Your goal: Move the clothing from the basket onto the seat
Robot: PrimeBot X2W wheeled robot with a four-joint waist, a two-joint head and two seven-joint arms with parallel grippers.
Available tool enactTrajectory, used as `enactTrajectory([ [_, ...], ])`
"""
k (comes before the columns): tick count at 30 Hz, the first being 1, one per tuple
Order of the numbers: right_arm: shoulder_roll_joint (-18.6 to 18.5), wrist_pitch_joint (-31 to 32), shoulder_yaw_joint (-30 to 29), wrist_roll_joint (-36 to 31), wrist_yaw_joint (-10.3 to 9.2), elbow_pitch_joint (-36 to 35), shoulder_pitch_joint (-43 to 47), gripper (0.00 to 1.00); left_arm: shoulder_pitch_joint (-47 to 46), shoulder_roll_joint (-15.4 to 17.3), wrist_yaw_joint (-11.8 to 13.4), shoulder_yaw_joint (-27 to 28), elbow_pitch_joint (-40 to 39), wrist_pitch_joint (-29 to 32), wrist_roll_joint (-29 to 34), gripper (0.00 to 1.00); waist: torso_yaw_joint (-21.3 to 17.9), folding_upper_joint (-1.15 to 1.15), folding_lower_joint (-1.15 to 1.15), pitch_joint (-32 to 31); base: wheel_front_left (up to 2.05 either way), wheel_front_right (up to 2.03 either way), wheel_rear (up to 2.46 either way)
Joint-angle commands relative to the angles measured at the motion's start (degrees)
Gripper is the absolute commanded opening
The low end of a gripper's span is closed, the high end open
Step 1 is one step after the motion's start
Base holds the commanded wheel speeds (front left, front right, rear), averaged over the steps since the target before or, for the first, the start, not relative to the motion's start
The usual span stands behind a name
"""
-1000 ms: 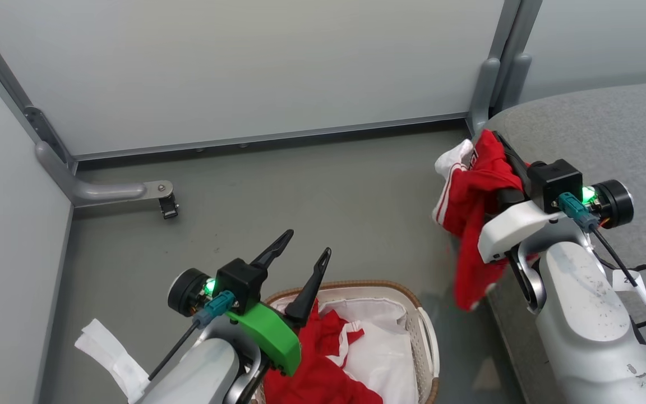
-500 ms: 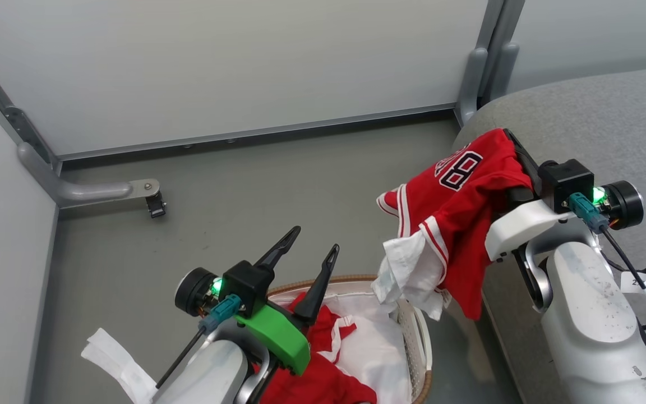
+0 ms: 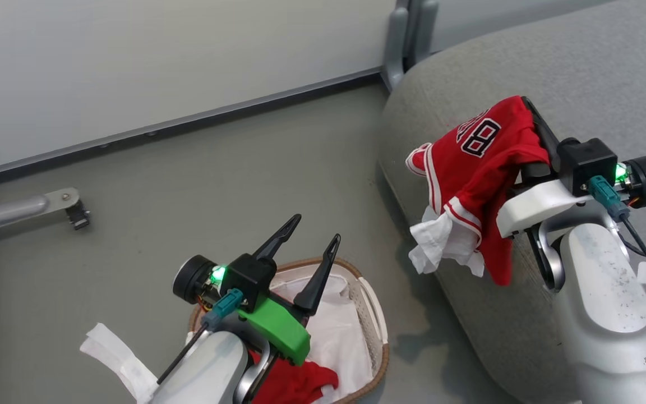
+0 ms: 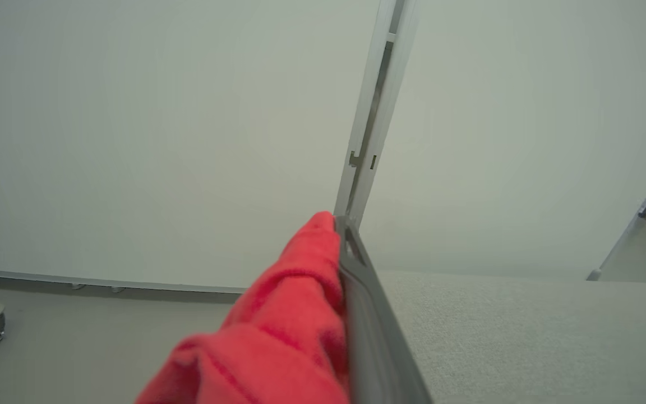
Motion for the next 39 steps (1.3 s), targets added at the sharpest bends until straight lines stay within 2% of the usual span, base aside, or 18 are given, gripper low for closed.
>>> enactTrajectory([
  [1,-0.2,-0.3,-0.4,0.0,-0.08,-0.5,0.1,0.00,-1.1,0.5,-0.1,-0.1,-0.1,-0.1,0.5,1.00,-7.0,0.00,0.00,4.5,0.00,0.00,0.00],
  [9,-0.1,-0.3,-2.1,1.1,-0.08,-1.4,1.2,0.00,-3.4,1.9,-0.1,-2.4,0.9,-0.1,0.0,1.00,-14.5,0.00,0.00,7.7,0.00,0.00,0.00],
  [13,-0.1,-0.3,-2.4,1.8,-0.08,-1.7,1.6,0.00,-4.4,2.4,-0.1,-3.5,1.2,-0.1,-0.2,1.00,-15.9,0.00,0.00,8.9,0.00,0.00,0.00],
  [17,-0.1,-0.3,-3.1,2.3,-0.08,-1.4,1.7,0.00,-5.4,2.8,-0.1,-4.5,1.2,-0.1,-0.4,1.00,-15.6,0.00,0.00,10.0,0.00,0.00,0.00],
  [23,-0.3,-0.3,-4.3,0.5,-0.08,0.2,-1.3,0.00,-6.7,3.0,-0.1,-4.7,0.6,-0.1,-0.2,1.00,-12.8,0.00,0.00,11.8,0.00,0.00,0.00],
  [27,-2.7,-0.3,-4.8,-1.2,-0.08,2.4,-6.2,0.00,-7.7,2.7,-0.2,-4.7,-0.1,-0.1,0.4,1.00,-9.7,0.00,0.00,13.6,0.00,0.00,0.00],
  [33,-9.6,-0.3,-3.7,-4.4,-0.08,7.0,-17.6,0.00,-9.4,1.8,-0.2,-5.1,-1.6,-0.1,0.9,1.00,-3.9,0.00,0.00,17.3,0.00,0.00,0.00],
  [39,-19.2,0.0,-4.6,-6.4,-0.09,13.0,-29.9,0.00,-11.8,0.9,-0.2,-6.4,-3.0,-0.1,1.6,1.00,2.3,0.00,0.00,21.5,0.00,0.00,0.00],
])
